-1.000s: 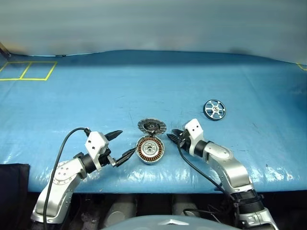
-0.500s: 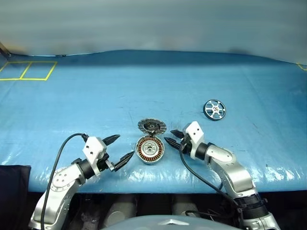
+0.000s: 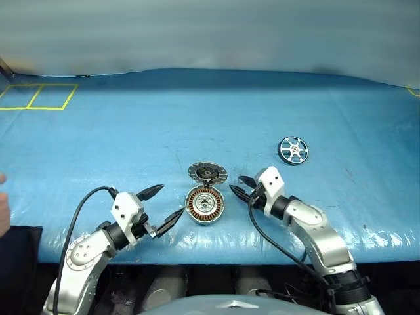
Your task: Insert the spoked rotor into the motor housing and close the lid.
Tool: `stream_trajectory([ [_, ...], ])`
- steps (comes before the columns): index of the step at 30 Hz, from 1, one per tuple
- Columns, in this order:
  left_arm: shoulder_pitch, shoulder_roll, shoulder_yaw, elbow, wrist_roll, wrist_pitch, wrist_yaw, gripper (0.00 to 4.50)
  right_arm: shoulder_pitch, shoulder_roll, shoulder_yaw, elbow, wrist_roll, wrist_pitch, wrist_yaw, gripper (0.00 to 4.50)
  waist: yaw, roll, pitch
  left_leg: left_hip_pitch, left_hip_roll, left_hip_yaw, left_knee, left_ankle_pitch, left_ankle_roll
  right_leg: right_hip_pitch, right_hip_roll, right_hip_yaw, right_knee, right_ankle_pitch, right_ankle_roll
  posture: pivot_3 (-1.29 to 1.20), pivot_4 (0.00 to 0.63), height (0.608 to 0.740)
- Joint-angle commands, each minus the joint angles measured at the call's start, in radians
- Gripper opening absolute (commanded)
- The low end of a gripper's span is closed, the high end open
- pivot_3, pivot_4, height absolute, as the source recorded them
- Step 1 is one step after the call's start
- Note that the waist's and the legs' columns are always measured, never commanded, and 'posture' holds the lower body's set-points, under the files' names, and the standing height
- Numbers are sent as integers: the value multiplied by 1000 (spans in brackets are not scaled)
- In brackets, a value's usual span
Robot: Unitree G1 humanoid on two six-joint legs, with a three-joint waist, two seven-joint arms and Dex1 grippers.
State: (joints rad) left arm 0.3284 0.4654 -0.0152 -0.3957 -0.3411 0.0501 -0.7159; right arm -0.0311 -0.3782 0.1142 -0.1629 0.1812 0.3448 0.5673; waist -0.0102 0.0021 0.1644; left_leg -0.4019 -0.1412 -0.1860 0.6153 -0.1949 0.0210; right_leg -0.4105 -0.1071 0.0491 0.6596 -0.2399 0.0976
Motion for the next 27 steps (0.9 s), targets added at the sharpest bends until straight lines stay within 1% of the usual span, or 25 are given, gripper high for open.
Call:
stream_trajectory([
  [1,1,-2,8,-31,0,-23,3,4500,-31,4,-27,26,-15,-23,-27,2110,0,0,0,0,0,0,0,0,0,0,0,0,0,0,0,0,150,740],
  [9,-12,-4,6,-13,16,-34,6,4500,-67,10,-17,99,-8,-2,-17,2110,0,0,0,0,0,0,0,1,2,0,1,0,0,0,0,0,150,740],
  [20,-36,3,19,7,27,-42,3,4500,-69,23,7,121,-20,53,-20,2110,-1,-1,-1,1,1,1,0,0,1,0,1,0,0,0,0,0,150,740],
  [23,-46,5,24,15,28,-47,1,4500,-70,30,-11,123,-11,95,-38,1549,-1,-3,-2,1,1,1,0,0,1,0,1,0,0,0,0,0,150,740],
  [25,-51,3,27,19,28,-52,1,4500,-69,30,-15,119,-24,84,-49,895,0,-4,-3,2,1,1,0,0,0,0,2,0,0,0,0,0,150,740],
  [26,-54,3,28,22,26,-52,0,4500,-67,29,-18,113,-25,83,-52,665,0,-5,-3,2,1,1,0,0,0,0,2,0,0,0,0,0,150,740],
  [27,-56,3,28,26,25,-53,-1,4500,-65,28,-21,106,-25,82,-55,655,0,-5,-3,2,1,1,0,0,0,0,2,0,0,0,0,0,150,740],
])
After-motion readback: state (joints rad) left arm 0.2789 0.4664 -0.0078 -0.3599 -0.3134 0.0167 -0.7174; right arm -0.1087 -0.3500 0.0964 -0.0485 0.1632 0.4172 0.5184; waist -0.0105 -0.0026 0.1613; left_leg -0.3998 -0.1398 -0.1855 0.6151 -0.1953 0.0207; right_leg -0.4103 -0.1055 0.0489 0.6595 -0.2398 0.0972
